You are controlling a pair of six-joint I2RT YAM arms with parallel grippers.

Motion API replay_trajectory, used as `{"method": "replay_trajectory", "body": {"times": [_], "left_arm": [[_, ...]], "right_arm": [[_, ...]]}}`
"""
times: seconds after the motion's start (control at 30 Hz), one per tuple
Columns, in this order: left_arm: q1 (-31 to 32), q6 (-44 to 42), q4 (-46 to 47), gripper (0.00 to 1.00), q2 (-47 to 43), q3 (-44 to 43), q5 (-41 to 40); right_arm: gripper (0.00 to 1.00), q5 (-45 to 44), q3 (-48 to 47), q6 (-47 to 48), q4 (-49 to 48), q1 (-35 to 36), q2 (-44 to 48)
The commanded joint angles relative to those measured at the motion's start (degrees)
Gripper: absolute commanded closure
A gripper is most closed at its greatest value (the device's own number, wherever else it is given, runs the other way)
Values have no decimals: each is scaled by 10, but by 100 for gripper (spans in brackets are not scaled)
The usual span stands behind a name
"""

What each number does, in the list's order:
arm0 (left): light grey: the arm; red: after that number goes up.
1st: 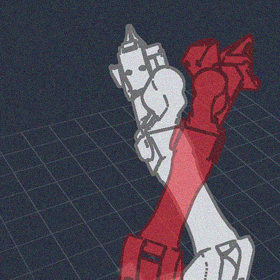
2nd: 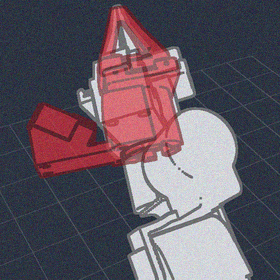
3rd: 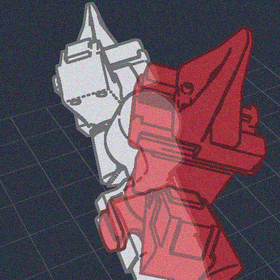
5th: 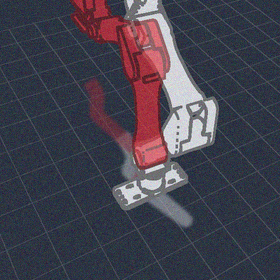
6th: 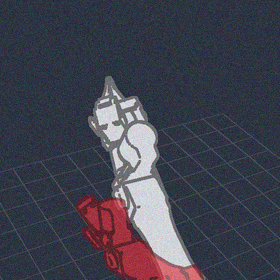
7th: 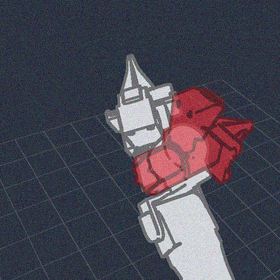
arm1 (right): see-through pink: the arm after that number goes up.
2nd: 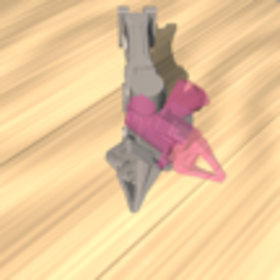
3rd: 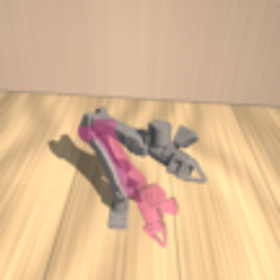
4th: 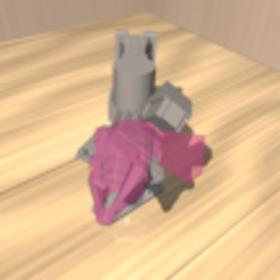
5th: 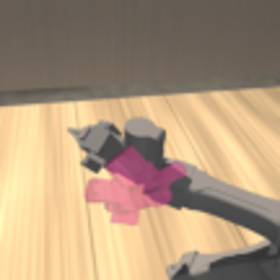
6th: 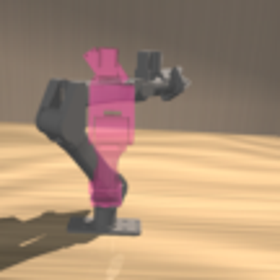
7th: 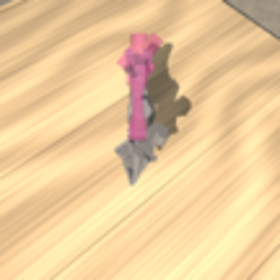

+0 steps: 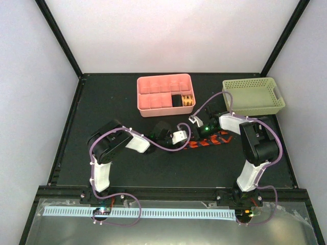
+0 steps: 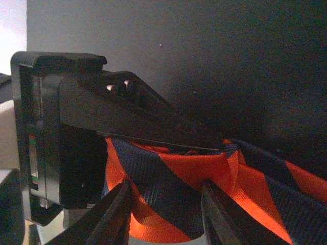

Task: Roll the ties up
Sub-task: Roll the tie at the center of the board.

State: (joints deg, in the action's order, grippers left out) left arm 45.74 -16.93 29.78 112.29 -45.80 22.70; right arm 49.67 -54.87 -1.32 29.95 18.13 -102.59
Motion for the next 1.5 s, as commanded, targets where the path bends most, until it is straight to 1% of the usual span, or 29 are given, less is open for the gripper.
{"method": "replay_trajectory", "body": {"times": [0.0, 0.07, 0.2, 0.3, 0.37, 0.47, 0.73, 0.8, 0.87, 0.93, 1.0, 1.07, 1.13, 1.17, 1.23, 1.3, 1.4, 1.47], "left_arm": [[2, -6, -74, 57, 10, -3, -32], [0, -1, -70, 52, 5, -2, -29], [-12, 10, -30, 29, -19, 17, 4], [-16, 18, 13, 20, -41, 32, 27], [-16, 23, 44, 16, -48, 39, 43], [-16, 30, 73, 13, -43, 36, 74], [-11, 61, 99, 12, 11, -15, 86], [-8, 62, 103, 13, 24, -27, 89], [-6, 62, 107, 16, 38, -36, 90], [-6, 60, 100, 25, 49, -46, 90], [-6, 53, 81, 39, 52, -51, 79], [-5, 34, 56, 47, 43, -43, 70], [-6, 14, 35, 52, 28, -26, 56], [-6, 6, 24, 55, 20, -18, 49], [-5, -4, 6, 57, 14, -7, 37], [-5, -9, -15, 58, 15, -3, 28], [-3, -14, -27, 60, 19, -1, 14], [-2, -18, -37, 61, 20, -5, 3]], "right_arm": [[98, -40, -3, 15, 13, 3, -11], [98, -50, -2, 20, 19, 0, -6], [98, -83, 6, 28, 28, -12, -5], [98, -109, 15, 35, 31, -19, -9], [99, -127, 19, 35, 28, -23, -9], [99, -156, 24, 32, 27, -28, -9], [98, -171, 30, 28, 27, -29, -17], [98, -168, 35, 28, 22, -29, -16], [98, -164, 37, 30, 20, -28, -16], [98, -157, 37, 30, 20, -28, -16], [98, -152, 35, 31, 20, -28, -13], [98, -142, 29, 35, 23, -29, -9], [89, -131, 16, 45, 36, -30, -3], [86, -127, 7, 53, 46, -33, 1], [82, -123, -16, 72, 71, -43, 11], [72, -125, -40, 96, 106, -55, 20], [67, -143, -66, 133, 153, -79, 39], [65, -166, -72, 154, 173, -101, 53]]}}
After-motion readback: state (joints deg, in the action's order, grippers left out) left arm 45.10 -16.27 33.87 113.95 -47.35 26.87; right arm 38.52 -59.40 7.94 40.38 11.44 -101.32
